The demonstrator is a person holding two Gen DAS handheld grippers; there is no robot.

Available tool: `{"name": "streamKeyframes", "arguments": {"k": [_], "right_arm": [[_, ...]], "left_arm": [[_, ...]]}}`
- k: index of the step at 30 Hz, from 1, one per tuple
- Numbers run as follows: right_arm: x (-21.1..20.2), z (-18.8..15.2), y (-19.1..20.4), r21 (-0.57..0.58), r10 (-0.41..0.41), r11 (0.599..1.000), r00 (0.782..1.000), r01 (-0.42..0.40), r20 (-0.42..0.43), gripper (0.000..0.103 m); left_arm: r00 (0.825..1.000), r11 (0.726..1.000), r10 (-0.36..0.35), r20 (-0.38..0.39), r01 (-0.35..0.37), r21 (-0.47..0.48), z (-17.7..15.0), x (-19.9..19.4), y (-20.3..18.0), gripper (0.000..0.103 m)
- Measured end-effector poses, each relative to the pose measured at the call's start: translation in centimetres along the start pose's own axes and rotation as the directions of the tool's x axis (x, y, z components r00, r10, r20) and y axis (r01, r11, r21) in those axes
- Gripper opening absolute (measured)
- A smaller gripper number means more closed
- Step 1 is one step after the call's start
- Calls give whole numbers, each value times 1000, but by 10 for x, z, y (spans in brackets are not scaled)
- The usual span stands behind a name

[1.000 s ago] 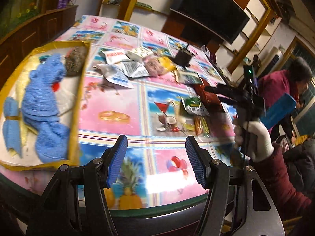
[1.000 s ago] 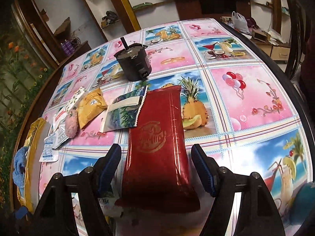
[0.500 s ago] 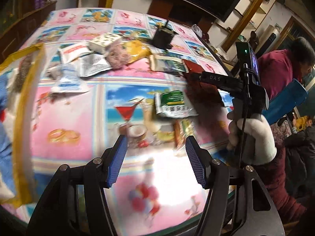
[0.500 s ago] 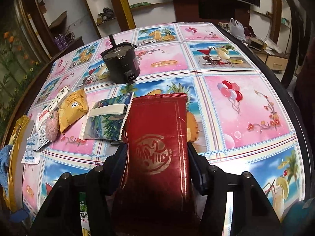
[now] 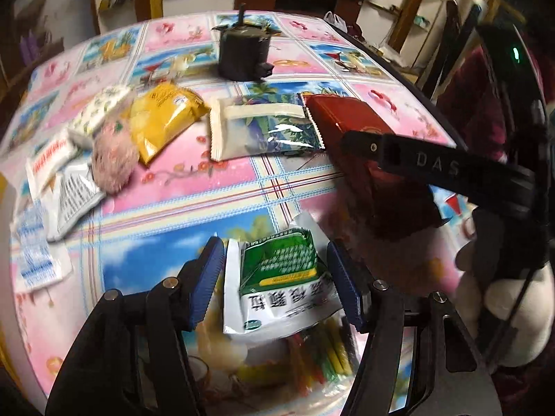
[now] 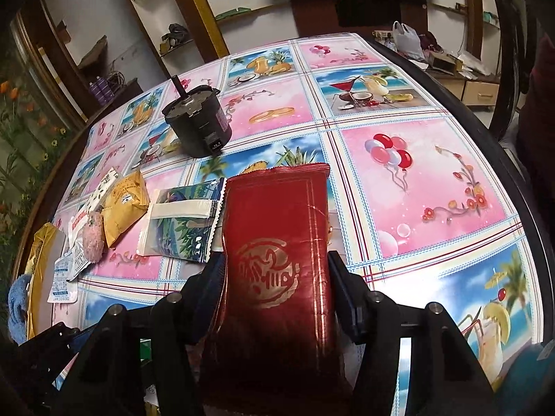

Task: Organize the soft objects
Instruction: 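Grasp green-white medicine sachet with left tool while right tool grasps red foil bag, then carry sachet and red bag into the box and open both tools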

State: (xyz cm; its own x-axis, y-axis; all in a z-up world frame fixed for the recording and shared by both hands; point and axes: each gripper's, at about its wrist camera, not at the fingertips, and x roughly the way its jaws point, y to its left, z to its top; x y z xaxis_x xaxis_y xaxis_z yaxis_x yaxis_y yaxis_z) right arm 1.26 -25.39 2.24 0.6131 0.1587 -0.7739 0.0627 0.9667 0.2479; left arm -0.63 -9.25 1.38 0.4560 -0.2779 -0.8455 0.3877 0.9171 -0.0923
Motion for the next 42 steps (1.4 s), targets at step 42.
{"name": "streamKeyframes", "arguments": {"k": [42], "right_arm": [[-77,-8,120,-147,351,930,933,-337,80,37]], "left_arm": [[929,818,217,301,-5,-575,-156,-206,258,40]]}}
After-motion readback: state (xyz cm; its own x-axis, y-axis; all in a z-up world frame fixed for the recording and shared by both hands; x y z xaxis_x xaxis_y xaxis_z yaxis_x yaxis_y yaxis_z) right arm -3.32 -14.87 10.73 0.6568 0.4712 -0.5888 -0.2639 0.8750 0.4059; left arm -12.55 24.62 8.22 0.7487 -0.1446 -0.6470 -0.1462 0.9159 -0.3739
